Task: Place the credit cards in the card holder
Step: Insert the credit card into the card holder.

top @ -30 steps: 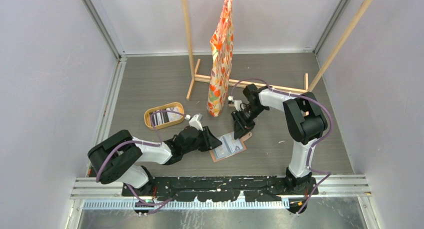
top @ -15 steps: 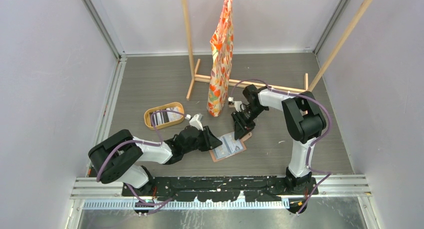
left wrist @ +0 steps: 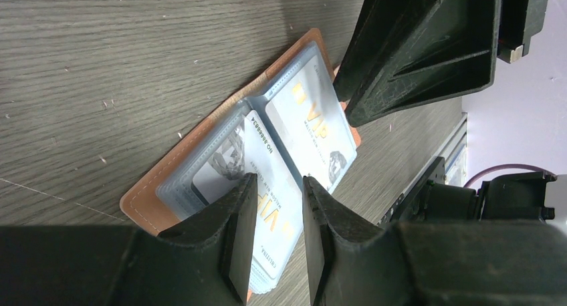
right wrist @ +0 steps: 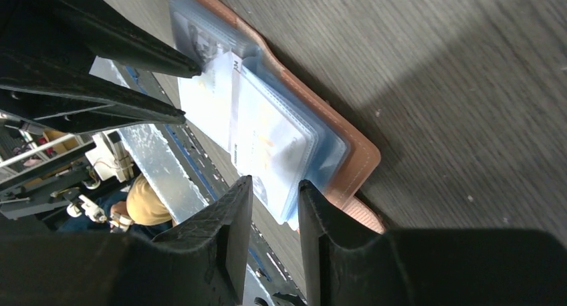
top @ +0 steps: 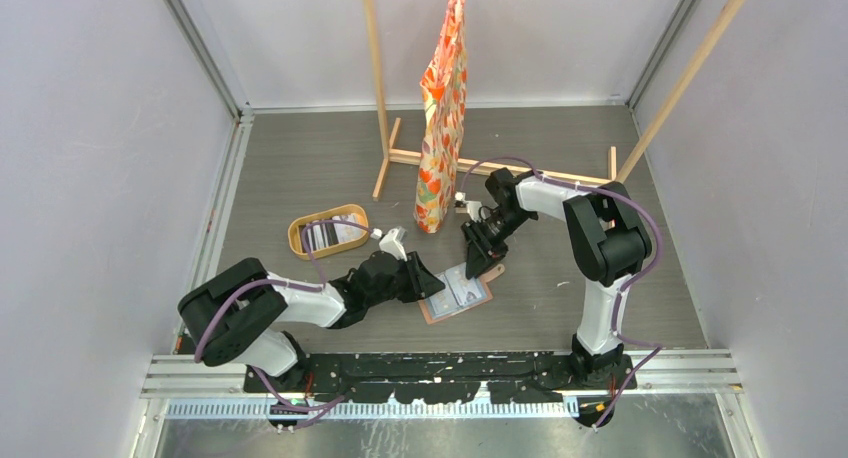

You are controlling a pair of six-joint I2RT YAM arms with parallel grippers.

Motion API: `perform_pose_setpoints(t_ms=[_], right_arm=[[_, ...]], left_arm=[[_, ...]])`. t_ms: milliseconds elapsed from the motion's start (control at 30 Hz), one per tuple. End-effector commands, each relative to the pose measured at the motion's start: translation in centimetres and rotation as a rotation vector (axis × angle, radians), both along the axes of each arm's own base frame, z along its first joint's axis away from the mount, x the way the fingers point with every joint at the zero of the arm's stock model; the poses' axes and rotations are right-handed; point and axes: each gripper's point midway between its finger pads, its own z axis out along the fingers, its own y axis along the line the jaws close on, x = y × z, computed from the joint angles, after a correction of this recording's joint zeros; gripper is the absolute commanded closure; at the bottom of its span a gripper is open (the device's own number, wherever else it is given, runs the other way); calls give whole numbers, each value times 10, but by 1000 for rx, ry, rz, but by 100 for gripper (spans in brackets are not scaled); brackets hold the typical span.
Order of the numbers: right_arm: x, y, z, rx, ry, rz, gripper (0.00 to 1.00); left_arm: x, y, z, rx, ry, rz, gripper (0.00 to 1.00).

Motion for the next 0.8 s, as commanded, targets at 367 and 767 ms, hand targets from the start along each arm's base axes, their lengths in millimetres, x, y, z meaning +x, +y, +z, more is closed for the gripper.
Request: perform_pose_setpoints(t_ms=[367, 767], right_arm=[[-2, 24, 38, 188, 49, -9, 64], [-6, 31, 47, 254, 93, -16, 66]], left_arm=[[1, -11, 13, -60, -41, -32, 55], [-2, -12, 25, -164, -72, -43, 43]])
